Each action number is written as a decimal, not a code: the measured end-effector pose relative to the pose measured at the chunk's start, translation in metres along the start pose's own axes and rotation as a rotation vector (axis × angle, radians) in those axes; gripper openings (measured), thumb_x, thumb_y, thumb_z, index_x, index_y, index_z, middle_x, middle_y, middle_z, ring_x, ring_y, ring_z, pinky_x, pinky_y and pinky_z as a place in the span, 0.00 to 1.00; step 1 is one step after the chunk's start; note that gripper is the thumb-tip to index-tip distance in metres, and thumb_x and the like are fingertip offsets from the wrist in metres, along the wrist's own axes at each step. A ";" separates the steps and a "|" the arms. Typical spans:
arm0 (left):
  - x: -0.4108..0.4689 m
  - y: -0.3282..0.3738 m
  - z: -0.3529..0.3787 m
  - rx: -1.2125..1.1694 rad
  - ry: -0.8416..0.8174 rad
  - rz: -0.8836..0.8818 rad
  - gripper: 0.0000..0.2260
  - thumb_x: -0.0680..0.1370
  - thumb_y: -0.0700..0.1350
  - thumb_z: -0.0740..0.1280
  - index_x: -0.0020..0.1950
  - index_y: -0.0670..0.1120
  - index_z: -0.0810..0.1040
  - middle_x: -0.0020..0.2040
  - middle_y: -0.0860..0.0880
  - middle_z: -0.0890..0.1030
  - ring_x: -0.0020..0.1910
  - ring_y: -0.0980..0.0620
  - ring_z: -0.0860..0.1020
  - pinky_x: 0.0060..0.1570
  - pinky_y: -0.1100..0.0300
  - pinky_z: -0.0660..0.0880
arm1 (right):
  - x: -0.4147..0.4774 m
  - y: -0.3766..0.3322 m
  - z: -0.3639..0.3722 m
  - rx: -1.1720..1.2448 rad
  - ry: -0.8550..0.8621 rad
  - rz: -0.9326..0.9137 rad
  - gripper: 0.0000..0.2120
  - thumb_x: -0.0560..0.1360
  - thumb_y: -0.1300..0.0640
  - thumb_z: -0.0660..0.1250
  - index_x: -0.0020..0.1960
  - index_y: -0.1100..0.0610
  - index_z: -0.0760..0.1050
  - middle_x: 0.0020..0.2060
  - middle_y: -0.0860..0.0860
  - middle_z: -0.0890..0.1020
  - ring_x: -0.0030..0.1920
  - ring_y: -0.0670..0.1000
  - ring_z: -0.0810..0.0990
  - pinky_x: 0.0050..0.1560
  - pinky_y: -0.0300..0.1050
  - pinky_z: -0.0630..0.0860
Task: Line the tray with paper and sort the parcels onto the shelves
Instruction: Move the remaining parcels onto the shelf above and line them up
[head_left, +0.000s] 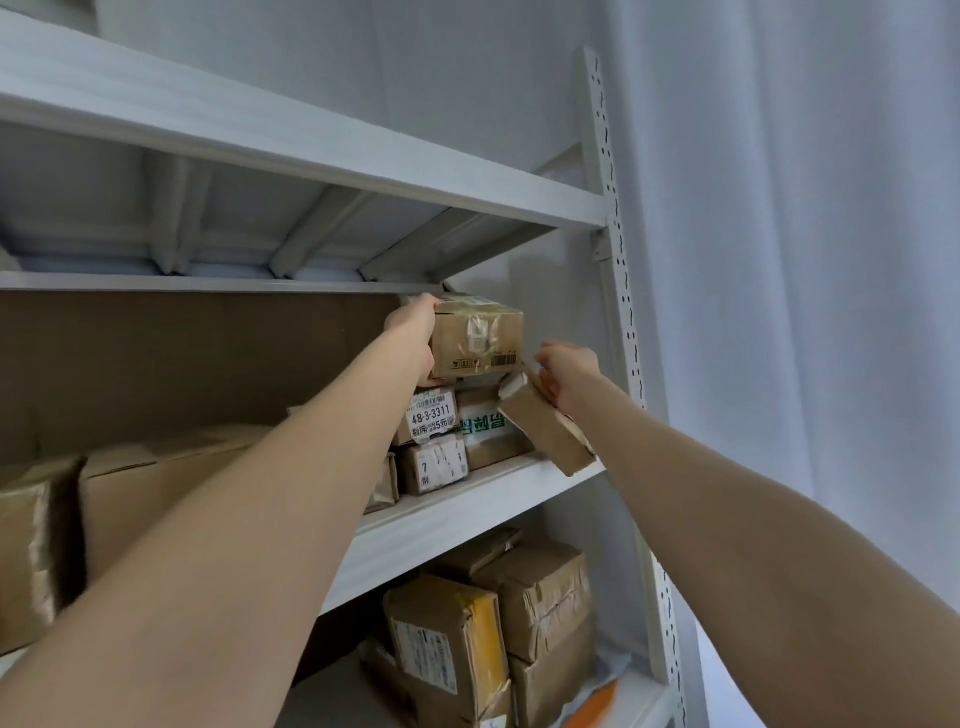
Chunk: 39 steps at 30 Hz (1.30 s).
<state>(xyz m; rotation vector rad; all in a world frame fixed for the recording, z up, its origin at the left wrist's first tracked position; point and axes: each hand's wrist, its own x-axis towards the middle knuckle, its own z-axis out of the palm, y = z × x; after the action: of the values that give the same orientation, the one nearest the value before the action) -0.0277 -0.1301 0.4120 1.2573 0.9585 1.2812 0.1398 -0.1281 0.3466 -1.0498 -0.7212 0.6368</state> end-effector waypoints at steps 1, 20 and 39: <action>0.005 -0.002 0.005 0.000 0.018 0.010 0.14 0.77 0.51 0.64 0.60 0.46 0.73 0.54 0.44 0.81 0.51 0.43 0.80 0.57 0.44 0.75 | 0.008 0.002 0.000 -0.023 -0.019 -0.013 0.10 0.76 0.63 0.67 0.56 0.55 0.79 0.42 0.53 0.80 0.34 0.49 0.73 0.38 0.42 0.74; 0.021 -0.013 0.017 0.041 0.088 -0.007 0.08 0.80 0.50 0.58 0.51 0.47 0.72 0.50 0.46 0.80 0.49 0.44 0.80 0.45 0.48 0.79 | 0.024 0.026 0.005 -0.447 -0.096 -0.329 0.13 0.78 0.47 0.60 0.55 0.52 0.79 0.45 0.50 0.81 0.45 0.51 0.79 0.48 0.46 0.77; 0.029 -0.015 0.033 0.368 0.217 0.140 0.19 0.84 0.48 0.49 0.66 0.38 0.69 0.52 0.45 0.73 0.54 0.48 0.74 0.58 0.58 0.70 | 0.022 0.035 0.009 -0.500 0.056 -0.343 0.11 0.80 0.49 0.60 0.54 0.51 0.80 0.47 0.48 0.81 0.53 0.53 0.78 0.63 0.55 0.72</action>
<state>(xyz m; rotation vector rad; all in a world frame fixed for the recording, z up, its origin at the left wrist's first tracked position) 0.0097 -0.1032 0.4058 1.5086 1.3262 1.4135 0.1416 -0.0936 0.3224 -1.3515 -1.0133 0.1269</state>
